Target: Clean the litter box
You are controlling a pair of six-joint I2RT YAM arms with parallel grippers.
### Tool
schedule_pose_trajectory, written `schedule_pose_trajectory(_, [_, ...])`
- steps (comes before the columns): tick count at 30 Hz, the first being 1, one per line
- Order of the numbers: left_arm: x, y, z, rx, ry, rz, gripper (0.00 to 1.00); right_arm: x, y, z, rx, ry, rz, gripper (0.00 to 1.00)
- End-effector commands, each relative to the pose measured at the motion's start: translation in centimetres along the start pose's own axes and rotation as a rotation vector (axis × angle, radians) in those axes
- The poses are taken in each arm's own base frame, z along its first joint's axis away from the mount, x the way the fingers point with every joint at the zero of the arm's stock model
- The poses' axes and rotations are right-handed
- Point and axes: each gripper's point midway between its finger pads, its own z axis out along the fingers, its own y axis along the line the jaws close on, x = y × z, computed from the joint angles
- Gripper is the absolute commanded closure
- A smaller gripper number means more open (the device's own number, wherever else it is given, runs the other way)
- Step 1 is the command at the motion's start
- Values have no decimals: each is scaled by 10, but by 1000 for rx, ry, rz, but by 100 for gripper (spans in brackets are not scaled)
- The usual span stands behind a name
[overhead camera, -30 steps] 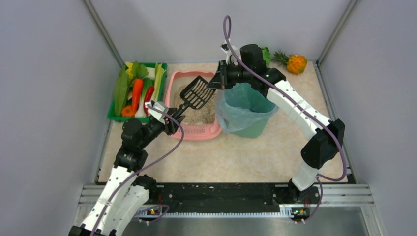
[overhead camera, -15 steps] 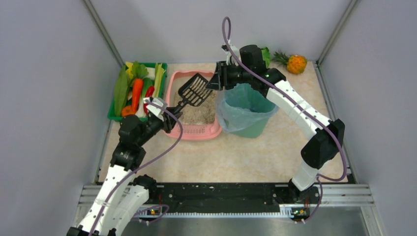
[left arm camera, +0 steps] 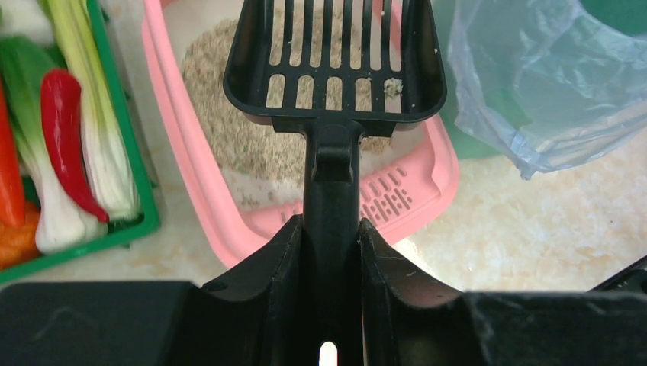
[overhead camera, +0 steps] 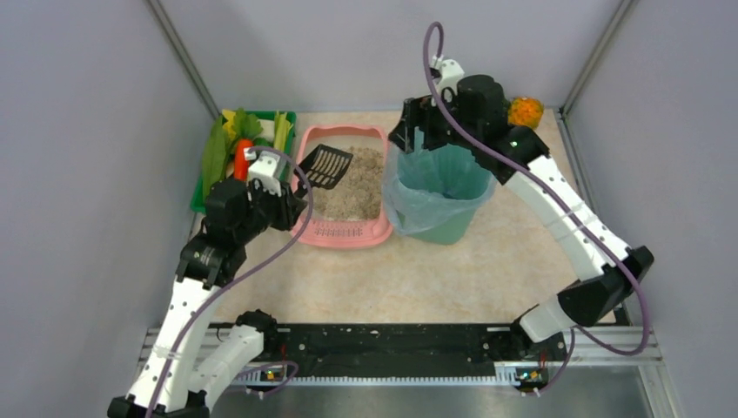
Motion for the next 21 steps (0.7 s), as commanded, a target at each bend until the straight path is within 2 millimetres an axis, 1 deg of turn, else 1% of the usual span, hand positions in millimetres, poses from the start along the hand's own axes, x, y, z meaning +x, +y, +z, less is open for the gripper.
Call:
schedule_pose_trajectory(1, [13,10,-3,-92,178,-122,100,-43,-29,-62,243,-193,-115,15])
schedule_pose_trajectory(5, [22,9,1,-102,331,-171,100,-49,-52,-105,401,-297,-152,14])
schedule_pose_trajectory(7, [29,7,4,-98,415,-200,100,-50,-60,-123,459,-343,-160,13])
schedule_pose_trajectory(9, [27,8,8,-112,463,-234,100,-48,-64,-136,484,-378,-162,12])
schedule_pose_trajectory(13, [23,11,16,-139,519,-264,100,-40,-70,-152,516,-404,-167,12])
schedule_pose_trajectory(15, [24,12,21,-151,572,-272,100,-34,-73,-156,535,-400,-172,12])
schedule_pose_trajectory(18, [30,15,30,-182,677,-282,100,-28,-77,-162,554,-393,-182,12])
schedule_pose_trajectory(21, [31,18,39,-213,717,-251,100,-24,-81,-168,578,-393,-193,11])
